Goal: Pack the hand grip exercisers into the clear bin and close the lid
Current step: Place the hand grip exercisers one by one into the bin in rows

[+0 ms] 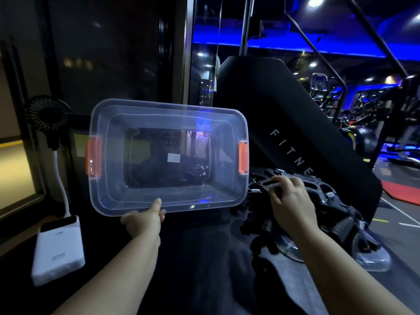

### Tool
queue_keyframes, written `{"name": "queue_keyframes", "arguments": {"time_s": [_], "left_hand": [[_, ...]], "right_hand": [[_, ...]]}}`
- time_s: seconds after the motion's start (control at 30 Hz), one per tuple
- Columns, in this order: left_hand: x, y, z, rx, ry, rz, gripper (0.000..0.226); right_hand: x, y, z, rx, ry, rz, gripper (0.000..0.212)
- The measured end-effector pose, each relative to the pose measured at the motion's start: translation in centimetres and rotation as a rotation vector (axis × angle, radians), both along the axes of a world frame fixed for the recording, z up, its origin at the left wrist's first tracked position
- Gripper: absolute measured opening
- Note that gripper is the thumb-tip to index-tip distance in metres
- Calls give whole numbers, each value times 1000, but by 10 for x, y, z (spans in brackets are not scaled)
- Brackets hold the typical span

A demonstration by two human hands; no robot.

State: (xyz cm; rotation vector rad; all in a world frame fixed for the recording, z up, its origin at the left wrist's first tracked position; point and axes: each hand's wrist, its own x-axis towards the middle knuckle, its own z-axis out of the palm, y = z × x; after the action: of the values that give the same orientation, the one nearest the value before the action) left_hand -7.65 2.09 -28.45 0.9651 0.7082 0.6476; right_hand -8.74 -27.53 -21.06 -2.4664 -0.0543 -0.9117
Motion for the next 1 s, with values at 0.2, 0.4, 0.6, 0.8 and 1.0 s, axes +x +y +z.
{"name": "queue_keyframes", "arguments": {"time_s": [0.2,0.4,0.6,0.8,1.0], "left_hand": [[-2,-1,1,-8,-24,-22,57],[-6,0,-3,11,-48,-22,57],[-5,1,-5,38,-66,-14,54],[-5,-1,-4,52,-76,-6,52],[-7,-2,-4,53,-84,-3,52]], "right_hand": [[8,-25,7,-82,26,-166,36],[15,-42,3,-62,189,-389,56],[18,-60,-2,-10,376,-573,79],[21,-64,-3,0,456,-601,87],[20,-61,5,71,505,-604,115]]}}
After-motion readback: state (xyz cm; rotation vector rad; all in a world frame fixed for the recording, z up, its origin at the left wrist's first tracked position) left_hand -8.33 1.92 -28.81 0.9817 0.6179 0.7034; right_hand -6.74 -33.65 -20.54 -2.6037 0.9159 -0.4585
